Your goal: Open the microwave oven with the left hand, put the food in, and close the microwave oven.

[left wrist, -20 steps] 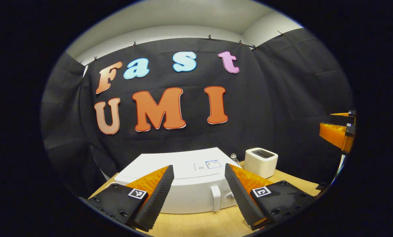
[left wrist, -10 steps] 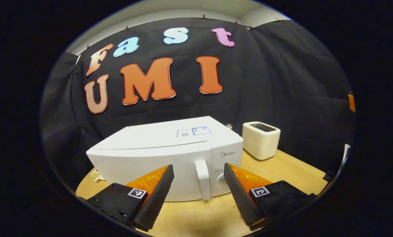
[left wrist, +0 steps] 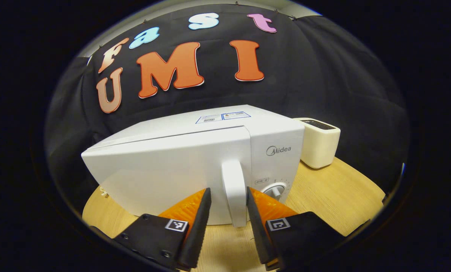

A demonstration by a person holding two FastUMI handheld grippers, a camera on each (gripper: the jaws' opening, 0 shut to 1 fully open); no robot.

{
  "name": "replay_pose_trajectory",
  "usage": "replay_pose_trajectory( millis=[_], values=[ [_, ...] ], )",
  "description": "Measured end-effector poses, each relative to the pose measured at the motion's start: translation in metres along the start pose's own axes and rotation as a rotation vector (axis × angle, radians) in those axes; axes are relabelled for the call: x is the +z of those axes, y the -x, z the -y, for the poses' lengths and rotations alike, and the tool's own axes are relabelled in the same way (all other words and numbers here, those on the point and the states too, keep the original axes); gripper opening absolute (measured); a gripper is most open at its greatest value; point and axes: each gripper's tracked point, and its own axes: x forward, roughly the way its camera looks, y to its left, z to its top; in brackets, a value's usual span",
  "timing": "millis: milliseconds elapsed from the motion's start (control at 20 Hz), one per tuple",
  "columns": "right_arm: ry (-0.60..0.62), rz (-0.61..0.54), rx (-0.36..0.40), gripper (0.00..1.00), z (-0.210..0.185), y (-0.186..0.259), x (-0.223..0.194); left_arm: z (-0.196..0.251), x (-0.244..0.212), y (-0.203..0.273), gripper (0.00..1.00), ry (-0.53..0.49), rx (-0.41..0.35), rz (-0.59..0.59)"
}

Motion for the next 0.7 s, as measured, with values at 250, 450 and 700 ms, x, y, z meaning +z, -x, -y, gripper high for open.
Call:
replay_pose_trajectory(
  millis=[250, 450, 700],
  values=[
    [0.014, -0.002, 0.015, 0.94, -0.002, 0.009, -0.004, 0.002, -0.002, -0.003, 0.35, -0.001, 0.012, -0.006],
    [-0.01, -0.032, 0.037, 0.94, -0.002, 0.012, -0.018, 0.002, -0.003, -0.003, 0.23, 0.05, 0.016, -0.031],
    [-0.037, -0.06, 0.104, 0.95, -0.013, 0.011, -0.032, 0.001, -0.004, 0.001, 0.19, 0.032, 0.03, -0.071]
  ],
)
